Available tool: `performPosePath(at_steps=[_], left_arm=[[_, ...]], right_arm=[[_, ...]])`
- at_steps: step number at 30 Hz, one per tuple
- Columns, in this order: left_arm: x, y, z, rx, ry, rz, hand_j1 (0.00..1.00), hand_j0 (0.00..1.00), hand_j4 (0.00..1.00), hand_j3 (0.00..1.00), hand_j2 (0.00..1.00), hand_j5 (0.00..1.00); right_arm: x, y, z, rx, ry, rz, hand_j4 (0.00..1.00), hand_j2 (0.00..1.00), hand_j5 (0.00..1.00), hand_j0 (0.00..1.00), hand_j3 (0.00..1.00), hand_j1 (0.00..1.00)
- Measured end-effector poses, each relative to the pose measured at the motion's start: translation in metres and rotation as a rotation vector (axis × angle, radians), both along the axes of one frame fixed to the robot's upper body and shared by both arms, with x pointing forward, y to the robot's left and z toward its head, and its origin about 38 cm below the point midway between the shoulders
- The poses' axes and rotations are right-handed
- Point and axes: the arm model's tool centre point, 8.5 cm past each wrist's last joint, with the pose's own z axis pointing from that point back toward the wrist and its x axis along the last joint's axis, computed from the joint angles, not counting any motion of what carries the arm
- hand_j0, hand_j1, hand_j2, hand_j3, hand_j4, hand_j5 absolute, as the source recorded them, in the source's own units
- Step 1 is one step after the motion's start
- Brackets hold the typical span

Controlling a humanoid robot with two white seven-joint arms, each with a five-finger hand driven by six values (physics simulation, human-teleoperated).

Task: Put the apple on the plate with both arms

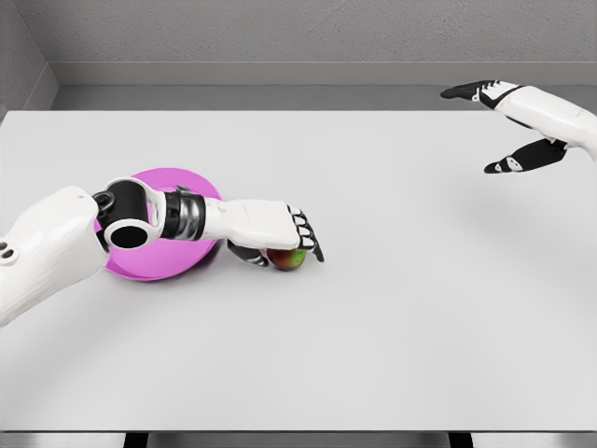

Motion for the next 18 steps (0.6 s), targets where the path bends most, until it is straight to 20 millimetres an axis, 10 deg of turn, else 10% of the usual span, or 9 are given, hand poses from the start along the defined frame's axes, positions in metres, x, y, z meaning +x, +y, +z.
performPosePath(at_steps=[18], left_arm=[[-0.0048, 0.0042, 0.0002, 0.002, 0.000, -0.048, 0.52, 0.52, 0.52, 0.52, 0.52, 0.52]], right_arm=[[-0.0009, 0.0003, 0.0009, -0.002, -0.002, 0.003, 1.00, 1.00, 1.00, 1.00, 1.00, 1.00]])
